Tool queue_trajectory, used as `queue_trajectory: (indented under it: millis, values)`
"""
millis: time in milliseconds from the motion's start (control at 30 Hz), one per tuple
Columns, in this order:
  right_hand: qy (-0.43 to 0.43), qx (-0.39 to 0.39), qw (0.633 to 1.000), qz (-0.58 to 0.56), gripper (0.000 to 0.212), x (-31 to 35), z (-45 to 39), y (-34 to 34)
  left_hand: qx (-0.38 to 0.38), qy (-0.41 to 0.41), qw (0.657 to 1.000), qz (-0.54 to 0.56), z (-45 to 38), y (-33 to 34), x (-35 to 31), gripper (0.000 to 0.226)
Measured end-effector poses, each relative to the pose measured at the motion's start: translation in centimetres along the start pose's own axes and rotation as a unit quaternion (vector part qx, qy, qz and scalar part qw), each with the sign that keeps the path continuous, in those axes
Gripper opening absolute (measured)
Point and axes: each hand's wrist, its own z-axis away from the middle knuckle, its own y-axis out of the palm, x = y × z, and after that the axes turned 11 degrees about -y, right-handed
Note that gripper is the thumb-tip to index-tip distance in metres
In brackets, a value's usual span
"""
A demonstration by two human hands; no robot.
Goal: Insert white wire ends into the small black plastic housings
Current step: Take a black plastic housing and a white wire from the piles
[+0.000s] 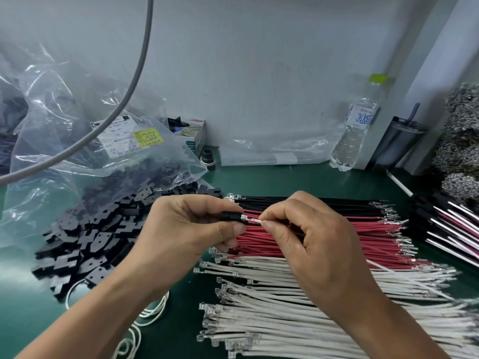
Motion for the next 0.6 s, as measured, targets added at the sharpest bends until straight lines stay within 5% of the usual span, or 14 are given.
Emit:
queue_trajectory:
  millis: [167, 367, 600]
  values:
    - [-0.004, 0.029, 0.999, -0.026, 0.011, 0.0, -0.3, 0.0, 0.021, 0.0, 1.0, -0.023, -0.1, -0.1, 0.2, 0.026]
    - [-0.092, 0.009, 0.99, 0.109, 0.012, 1.3, -0.1, 0.7, 0.036, 0.015, 0.998, -0.053, 0.2, 0.2, 0.3, 0.025]
    - [-0.067, -0.002, 0.995, 0.078, 0.015, 0.0, 0.3, 0.2, 0.02, -0.009, 1.0, -0.021, -0.1, 0.0, 0.4, 0.03]
